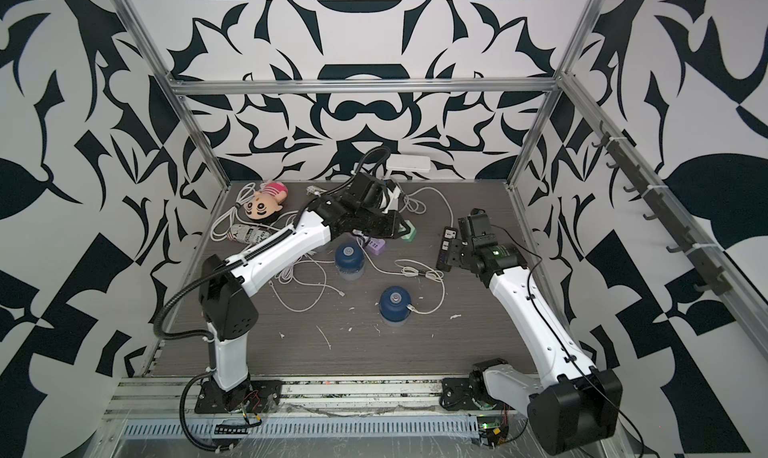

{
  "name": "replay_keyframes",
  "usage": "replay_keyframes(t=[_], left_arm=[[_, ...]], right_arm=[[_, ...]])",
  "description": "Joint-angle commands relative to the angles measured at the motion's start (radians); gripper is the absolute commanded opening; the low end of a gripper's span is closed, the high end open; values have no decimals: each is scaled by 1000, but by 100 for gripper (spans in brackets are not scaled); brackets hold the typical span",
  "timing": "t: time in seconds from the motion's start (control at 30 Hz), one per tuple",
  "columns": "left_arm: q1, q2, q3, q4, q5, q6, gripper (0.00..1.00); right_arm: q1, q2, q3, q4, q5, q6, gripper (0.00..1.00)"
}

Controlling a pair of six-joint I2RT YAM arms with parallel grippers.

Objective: Charge the cordless meat grinders
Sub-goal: Pick up the plug from the center of the board, then move the socket to the center of the board.

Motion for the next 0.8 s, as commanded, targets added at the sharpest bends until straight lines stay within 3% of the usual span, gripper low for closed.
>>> replay_keyframes(t=[0.0,0.2,0.33,0.47,0.77], left_arm=[[-36,127,157,-76,-151,-18,0],[-85,363,448,-123,-281,-60,0],[-100,444,518,-67,-329,-94,0],[-101,428,447,10,-349,-130,0],[-99,265,211,108,-391,-94,0]], right_arm=[[-19,8,30,-111,70,109,64],[-59,67,-60,-48,68,108,69],[-228,119,-138,74,-100,149,66],[-346,201,-148,223,-266,156,64],[-350,411,-40,427,-475,164,67]])
